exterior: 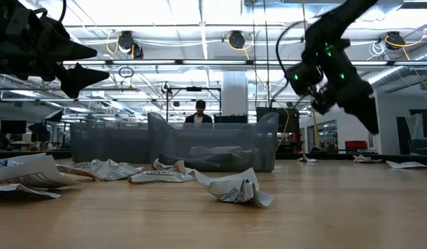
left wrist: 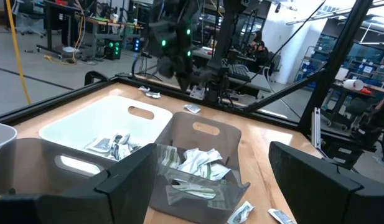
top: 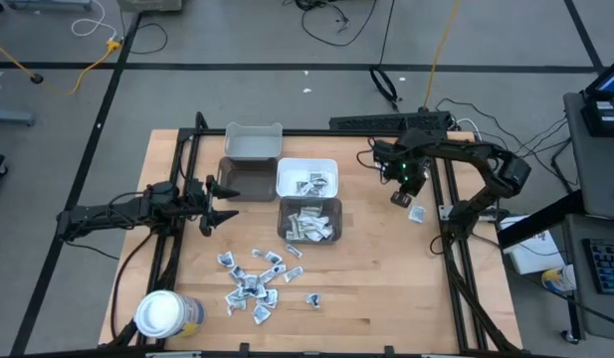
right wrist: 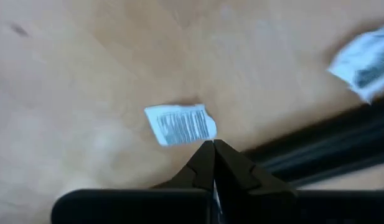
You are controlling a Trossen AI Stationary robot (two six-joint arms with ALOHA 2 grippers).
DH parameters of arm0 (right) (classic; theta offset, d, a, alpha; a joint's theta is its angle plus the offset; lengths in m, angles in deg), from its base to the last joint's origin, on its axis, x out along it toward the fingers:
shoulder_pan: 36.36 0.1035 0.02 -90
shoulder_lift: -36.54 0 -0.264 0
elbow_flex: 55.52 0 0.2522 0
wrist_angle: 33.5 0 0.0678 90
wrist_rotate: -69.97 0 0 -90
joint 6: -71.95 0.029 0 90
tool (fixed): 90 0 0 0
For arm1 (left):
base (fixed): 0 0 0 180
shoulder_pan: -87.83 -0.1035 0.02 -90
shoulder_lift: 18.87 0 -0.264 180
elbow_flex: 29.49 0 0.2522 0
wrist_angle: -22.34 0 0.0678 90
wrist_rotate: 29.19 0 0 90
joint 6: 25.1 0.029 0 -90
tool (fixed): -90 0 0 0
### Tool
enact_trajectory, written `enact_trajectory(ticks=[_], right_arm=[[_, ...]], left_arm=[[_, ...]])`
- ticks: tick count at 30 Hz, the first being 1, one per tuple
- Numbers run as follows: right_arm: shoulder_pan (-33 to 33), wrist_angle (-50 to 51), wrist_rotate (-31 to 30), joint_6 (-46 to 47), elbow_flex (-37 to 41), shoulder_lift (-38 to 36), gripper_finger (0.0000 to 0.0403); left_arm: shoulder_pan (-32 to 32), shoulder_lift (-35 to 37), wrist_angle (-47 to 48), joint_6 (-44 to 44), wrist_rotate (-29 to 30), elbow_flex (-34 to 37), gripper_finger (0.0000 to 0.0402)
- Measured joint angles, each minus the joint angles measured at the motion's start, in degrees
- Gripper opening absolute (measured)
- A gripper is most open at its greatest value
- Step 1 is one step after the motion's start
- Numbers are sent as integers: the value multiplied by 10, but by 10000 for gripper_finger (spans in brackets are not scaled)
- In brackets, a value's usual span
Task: Pick & Place First Aid Supplies
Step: Put the gray towelette pack into the white bin
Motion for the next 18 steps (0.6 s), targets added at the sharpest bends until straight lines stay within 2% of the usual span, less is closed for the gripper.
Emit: enact_trajectory(ticks=[5, 10, 14, 18], right_arm=[[12, 48, -2, 0, -55, -13, 0], [22, 52, 0, 20, -59, -16, 0], [26, 51, 1, 104, -57, -17, 12], [26, 56, 30, 241, -57, -17, 63]], left_arm=[[0, 0, 0, 0, 0, 0, 310], [0, 0, 0, 0, 0, 0, 310], [0, 0, 0, 0, 0, 0, 310], [0, 0, 0, 0, 0, 0, 310]])
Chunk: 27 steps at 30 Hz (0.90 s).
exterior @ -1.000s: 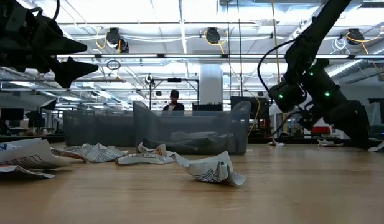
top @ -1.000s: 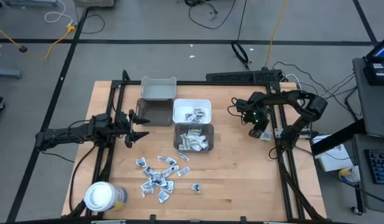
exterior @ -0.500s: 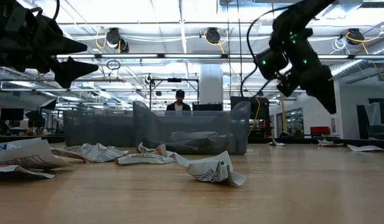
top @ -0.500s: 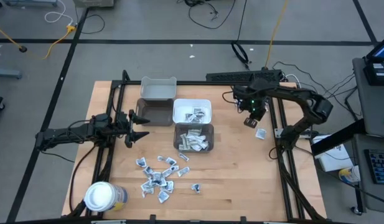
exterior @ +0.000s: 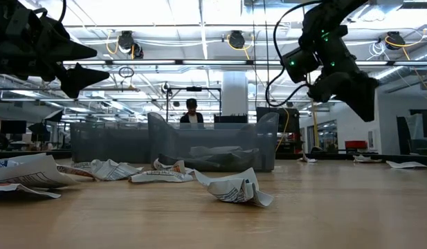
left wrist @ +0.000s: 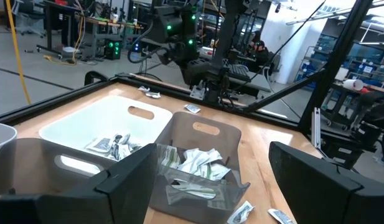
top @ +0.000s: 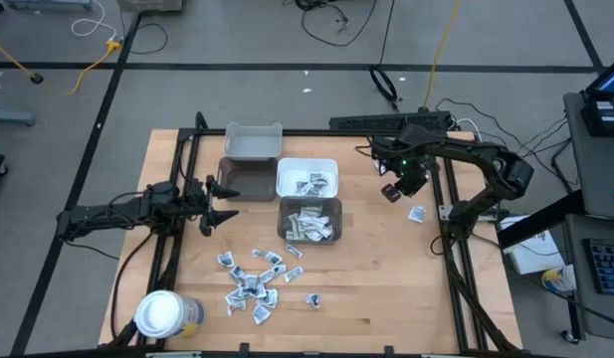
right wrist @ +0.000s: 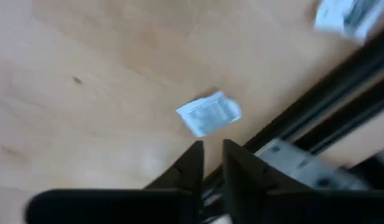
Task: Pick & Place First Aid Supplies
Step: Put the gray towelette pack into the white bin
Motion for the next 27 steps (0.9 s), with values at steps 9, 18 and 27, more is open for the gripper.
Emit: enact_trajectory(ticks=[9, 18, 27], right_arm=[[7, 43, -30, 324, 9, -6, 185], [21, -115, 0, 441, 123, -55, 207], [26, -219, -15, 531, 236, -76, 208]], left_arm=[[0, 0, 0, 0, 0, 0, 310], [0, 0, 0, 0, 0, 0, 310], [0, 0, 0, 0, 0, 0, 310]])
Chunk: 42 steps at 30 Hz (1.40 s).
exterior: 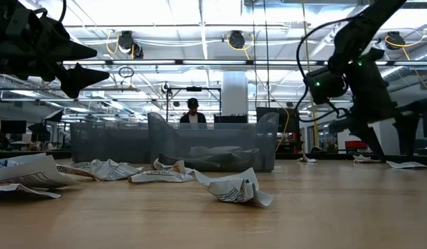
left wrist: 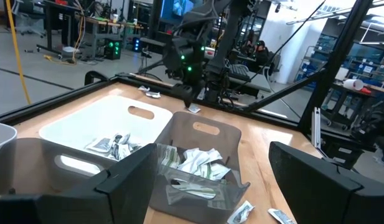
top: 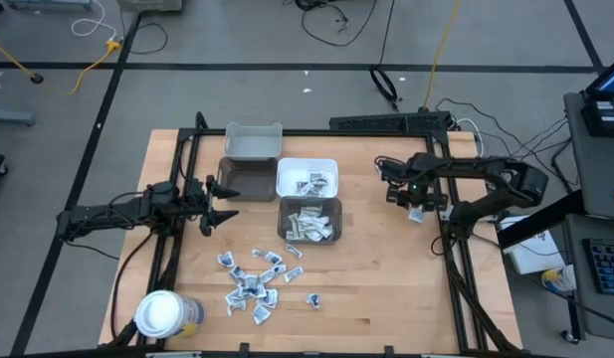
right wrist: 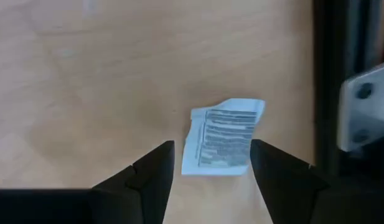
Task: Pick & Place First Aid Supplies
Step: Put the gray towelette pack into the white bin
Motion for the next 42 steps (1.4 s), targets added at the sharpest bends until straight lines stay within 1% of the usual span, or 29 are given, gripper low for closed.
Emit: enact_trajectory(ticks=[6, 9, 12, 18, 19, 22, 25, 28, 31, 34, 37, 42], right_arm=[[-1, -84, 3, 46, 47, -3, 206], [-1, -94, 5, 60, 60, -3, 190], [4, -100, 1, 57, 61, -2, 146], [4, -103, -1, 34, 62, -1, 20], [5, -103, -2, 25, 60, -1, 11], [7, -89, -4, 1, 37, -1, 11], [7, -49, -16, -42, -2, 3, 3], [7, -7, -25, -102, -59, 0, 2], [7, 40, -35, -196, -116, 1, 1], [7, 66, -35, -293, -170, 0, 1], [7, 81, -30, -419, -213, 1, 1], [7, 108, -7, -661, -268, 1, 1]], left_arm=[[0, 0, 0, 0, 0, 0, 310], [0, 0, 0, 0, 0, 0, 310], [0, 0, 0, 0, 0, 0, 310], [0, 0, 0, 0, 0, 0, 310], [0, 0, 0, 0, 0, 0, 310], [0, 0, 0, 0, 0, 0, 310], [0, 0, 0, 0, 0, 0, 310], [0, 0, 0, 0, 0, 0, 310], [0, 0, 0, 0, 0, 0, 310], [0, 0, 0, 0, 0, 0, 310], [0, 0, 0, 0, 0, 0, 310], [0, 0, 0, 0, 0, 0, 310]])
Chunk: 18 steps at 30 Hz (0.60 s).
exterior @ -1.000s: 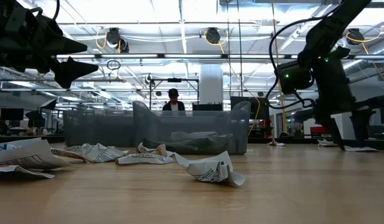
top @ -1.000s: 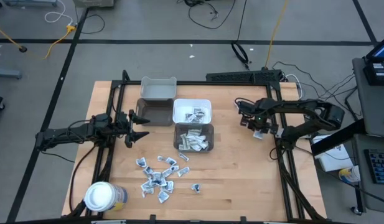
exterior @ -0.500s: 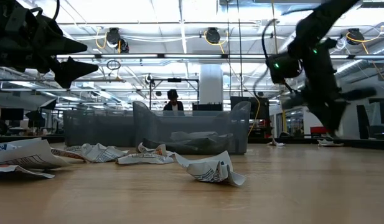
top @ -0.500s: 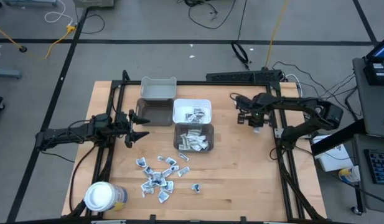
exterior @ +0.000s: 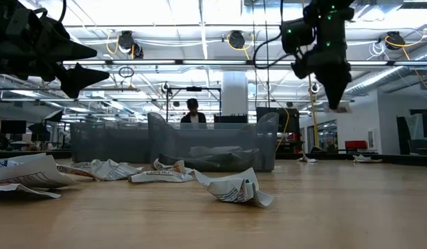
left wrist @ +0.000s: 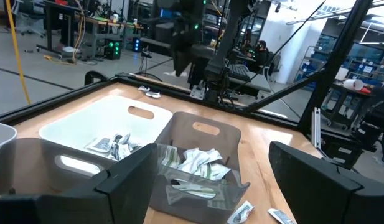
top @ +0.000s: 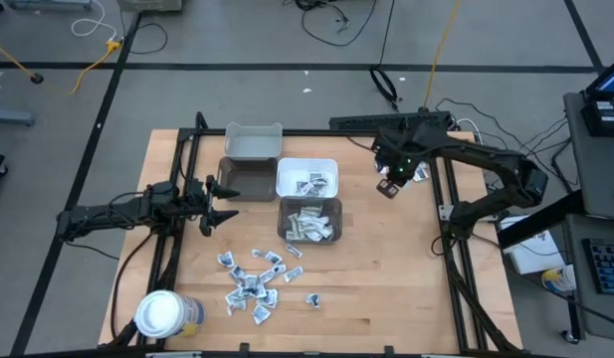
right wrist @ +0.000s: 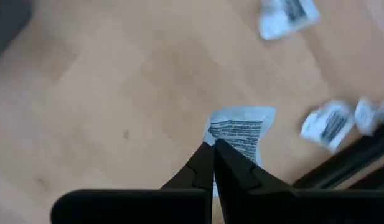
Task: Pick & Place First Aid Supplies
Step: Put the gray towelette pack into the white bin
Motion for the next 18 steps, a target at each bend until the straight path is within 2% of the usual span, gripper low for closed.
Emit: enact_trajectory(ticks=[4, 8, 13, 18], right_arm=[[0, 30, 6, -149, -24, 0, 0], [0, 44, 6, -231, -28, 0, 0], [11, 46, 6, -248, -46, 40, 0], [24, 36, 7, -249, -105, 101, 0]], left_arm=[[0, 0, 0, 0, 0, 0, 310], [0, 0, 0, 0, 0, 0, 310], [0, 0, 0, 0, 0, 0, 310], [0, 0, 0, 0, 0, 0, 310]])
